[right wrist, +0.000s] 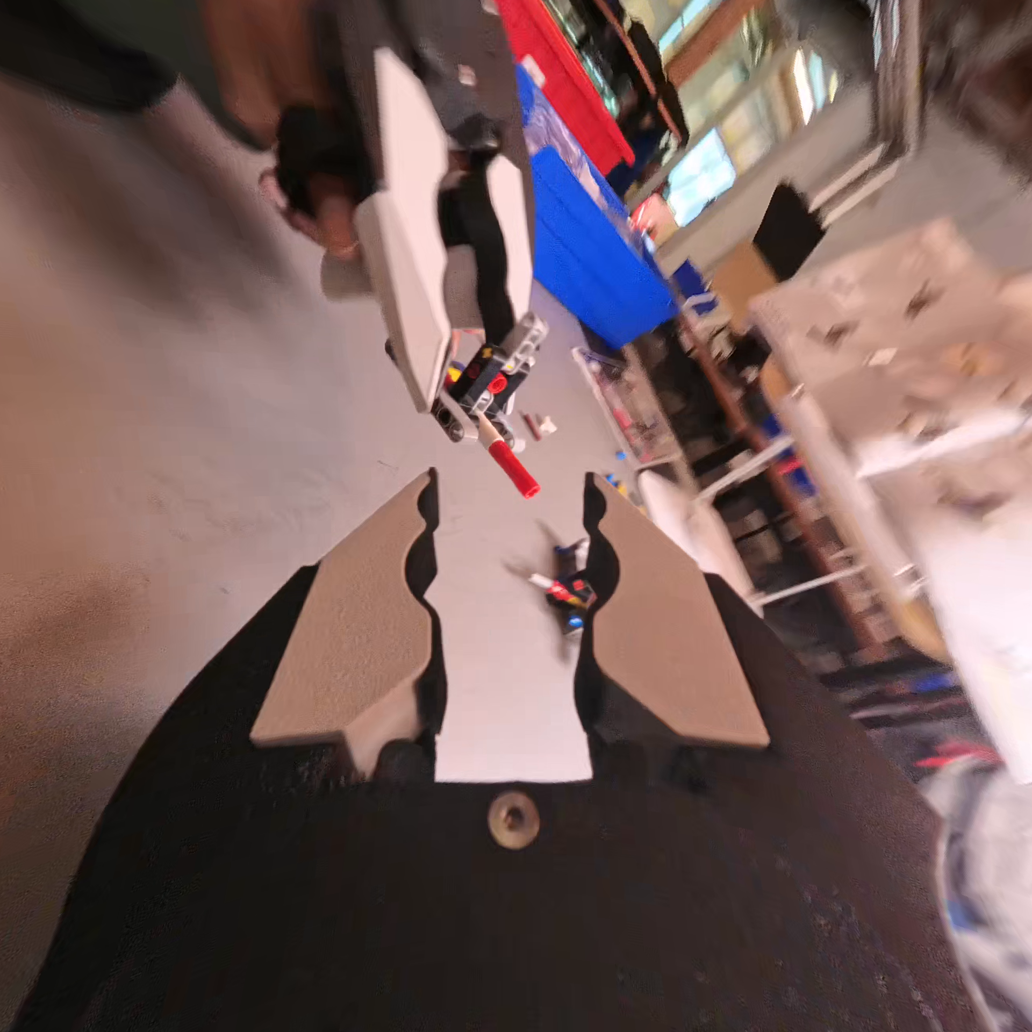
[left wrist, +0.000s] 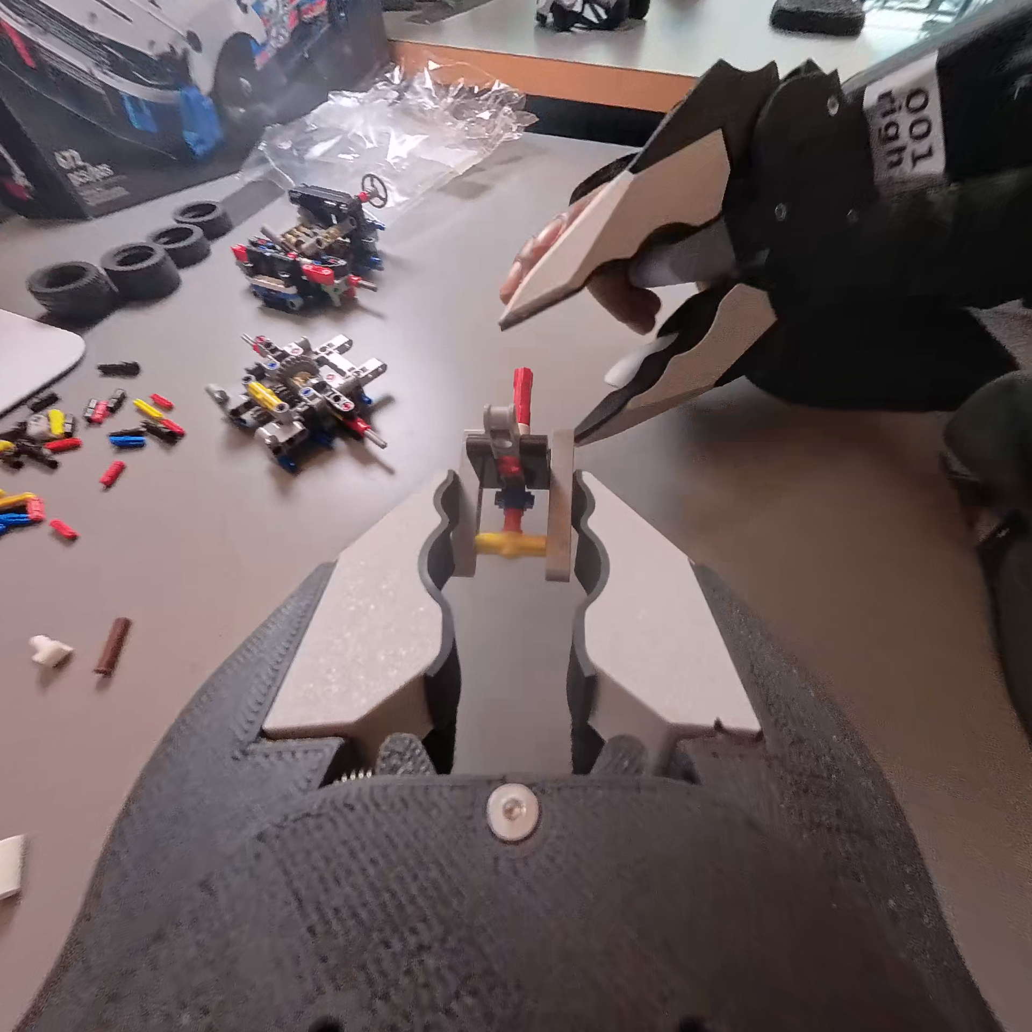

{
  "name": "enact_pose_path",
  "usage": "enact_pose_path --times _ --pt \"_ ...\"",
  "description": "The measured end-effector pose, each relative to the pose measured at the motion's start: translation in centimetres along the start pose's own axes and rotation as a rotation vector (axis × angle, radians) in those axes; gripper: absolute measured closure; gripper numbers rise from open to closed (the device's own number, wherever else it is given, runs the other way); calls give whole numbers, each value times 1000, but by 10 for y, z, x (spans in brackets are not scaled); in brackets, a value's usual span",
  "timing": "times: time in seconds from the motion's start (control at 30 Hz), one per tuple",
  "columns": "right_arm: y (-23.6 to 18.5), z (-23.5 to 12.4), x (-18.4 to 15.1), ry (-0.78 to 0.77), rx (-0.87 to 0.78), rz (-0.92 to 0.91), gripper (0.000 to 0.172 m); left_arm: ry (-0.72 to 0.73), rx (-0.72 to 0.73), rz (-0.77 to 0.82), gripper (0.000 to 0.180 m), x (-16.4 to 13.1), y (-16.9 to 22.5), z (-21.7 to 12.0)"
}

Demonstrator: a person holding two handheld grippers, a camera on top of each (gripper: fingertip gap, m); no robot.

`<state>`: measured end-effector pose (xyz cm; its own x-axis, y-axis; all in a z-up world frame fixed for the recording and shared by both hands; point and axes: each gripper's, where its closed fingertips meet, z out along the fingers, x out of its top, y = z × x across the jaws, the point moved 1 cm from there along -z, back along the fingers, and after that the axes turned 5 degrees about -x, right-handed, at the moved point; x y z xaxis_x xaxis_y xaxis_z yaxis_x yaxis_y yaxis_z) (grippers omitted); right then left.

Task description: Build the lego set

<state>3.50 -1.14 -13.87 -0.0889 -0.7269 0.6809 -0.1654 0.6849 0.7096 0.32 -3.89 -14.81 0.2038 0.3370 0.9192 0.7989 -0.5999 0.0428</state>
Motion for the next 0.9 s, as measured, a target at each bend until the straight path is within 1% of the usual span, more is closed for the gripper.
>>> enact_pose_path --times 0.07,0.1,0.17,0.23,0.33,0.4,0.47,0.53,0.63,0.77,0.8,0.83,0.87,0.9 --pt "-1 4 -1 -37 38 223 111 1 57 32 141 1 -5 -1" --pt "-1 6 -1 -52 40 304 111 4 77 43 141 2 -7 -1" --pt "-3 10 3 -57 46 402 110 8 107 58 141 3 -10 -2" --pt "-6 13 8 -47 63 448 111 15 121 59 141 4 -11 -2" --pt "-4 17 11 -29 37 457 107 24 147 65 141 5 -13 -4" --pt "-2 17 16 6 22 514 105 26 152 62 141 6 -14 -3" --pt "-1 17 17 14 3 514 108 31 150 51 141 5 -13 -3" --pt "-3 18 13 -6 -4 484 106 42 150 38 141 7 -14 -3" --pt "-2 17 18 34 3 555 104 39 136 14 141 4 -13 0" --pt "-5 19 16 29 5 557 105 13 143 8 142 -2 -14 4" --pt "-11 19 17 33 44 557 115 17 137 2 142 -3 -14 5" --pt "-36 19 27 48 190 566 126 22 135 -9 141 -1 -13 6" --pt "-38 24 24 -1 138 513 123 9 150 10 142 0 -15 7" --pt "-34 25 20 -6 77 365 128 -2 159 30 142 0 -16 7"
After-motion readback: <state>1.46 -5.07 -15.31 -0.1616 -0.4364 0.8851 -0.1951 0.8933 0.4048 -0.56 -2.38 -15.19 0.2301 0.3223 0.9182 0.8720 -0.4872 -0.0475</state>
